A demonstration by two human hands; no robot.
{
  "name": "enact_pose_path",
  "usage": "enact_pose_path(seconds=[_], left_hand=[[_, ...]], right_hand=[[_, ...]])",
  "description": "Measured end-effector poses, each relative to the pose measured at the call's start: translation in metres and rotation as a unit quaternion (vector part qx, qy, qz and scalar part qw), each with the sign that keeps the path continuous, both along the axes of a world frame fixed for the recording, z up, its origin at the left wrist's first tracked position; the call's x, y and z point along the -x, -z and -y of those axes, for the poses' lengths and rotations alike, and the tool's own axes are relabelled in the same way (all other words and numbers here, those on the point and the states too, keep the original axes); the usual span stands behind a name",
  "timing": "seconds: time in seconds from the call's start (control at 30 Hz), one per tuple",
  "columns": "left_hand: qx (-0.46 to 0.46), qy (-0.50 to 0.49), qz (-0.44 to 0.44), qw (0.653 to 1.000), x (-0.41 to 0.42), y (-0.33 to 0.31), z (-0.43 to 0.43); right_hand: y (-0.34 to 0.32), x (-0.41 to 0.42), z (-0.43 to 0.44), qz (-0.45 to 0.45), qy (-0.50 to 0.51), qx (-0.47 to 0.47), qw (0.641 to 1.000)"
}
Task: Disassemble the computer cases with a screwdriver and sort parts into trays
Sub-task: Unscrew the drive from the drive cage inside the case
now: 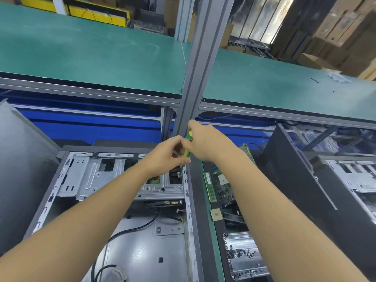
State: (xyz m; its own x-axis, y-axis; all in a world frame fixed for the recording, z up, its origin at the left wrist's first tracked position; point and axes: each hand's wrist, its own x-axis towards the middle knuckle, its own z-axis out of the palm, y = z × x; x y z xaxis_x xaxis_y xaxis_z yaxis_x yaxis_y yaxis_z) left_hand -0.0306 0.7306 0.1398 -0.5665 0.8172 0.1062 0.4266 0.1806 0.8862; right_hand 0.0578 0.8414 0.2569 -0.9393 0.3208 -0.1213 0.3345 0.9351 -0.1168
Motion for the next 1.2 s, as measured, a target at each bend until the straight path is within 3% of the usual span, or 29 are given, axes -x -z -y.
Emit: enact_pose_path(seconds=[0.17,0.27,0.37,0.47,0.6,0.7,0.77,0.83,0.9,0.97,1.0,1.1,1.2], left_hand=[[-0.037,0.047,0.104,0.993,0.001,-0.002,0.005],[-0.043,0.015,0.105,0.993,-0.006,0.001,0.003],[0.003,-0.075,0.034,0.997,-0.014,0.005,0.012],[0.084,-0.067,0.146,0.983,-0.016,0.004,0.037],[0.271,0.038,0.253,0.928,-0.025,0.000,0.072],[0.405,0.064,0.343,0.845,-0.036,0.008,0.098],[0.456,0.052,0.370,0.808,-0.046,0.026,0.113],[0.403,-0.013,0.425,0.810,-0.063,0.046,0.120],[0.195,-0.116,0.556,0.800,-0.080,0.066,0.113],[-0.033,-0.208,0.649,0.732,-0.091,0.084,0.097],[-0.105,-0.230,0.663,0.705,-0.094,0.090,0.087],[-0.202,-0.247,0.677,0.663,-0.100,0.092,0.061],[-0.221,-0.266,0.689,0.637,-0.098,0.088,0.052]], right_hand=[[-0.004,-0.001,-0.002,0.041,-0.045,0.083,0.995],[0.003,-0.002,-0.001,0.027,-0.032,0.100,0.994],[0.006,-0.002,-0.001,0.004,-0.035,0.083,0.996],[0.009,0.000,0.002,-0.016,-0.047,0.045,0.998],[0.009,0.004,0.009,-0.020,-0.038,0.066,0.997],[0.005,0.006,0.016,0.011,-0.014,0.113,0.993],[0.008,0.007,0.020,0.015,0.000,0.077,0.997],[0.008,0.005,0.024,0.007,0.026,-0.003,1.000],[0.005,0.005,0.027,0.025,0.035,-0.083,0.996],[0.003,0.006,0.029,0.045,0.020,-0.117,0.992],[0.003,0.006,0.030,0.032,0.031,-0.099,0.994],[0.002,0.006,0.030,0.003,0.034,-0.004,0.999],[-0.012,0.005,0.028,0.059,0.014,0.090,0.994]])
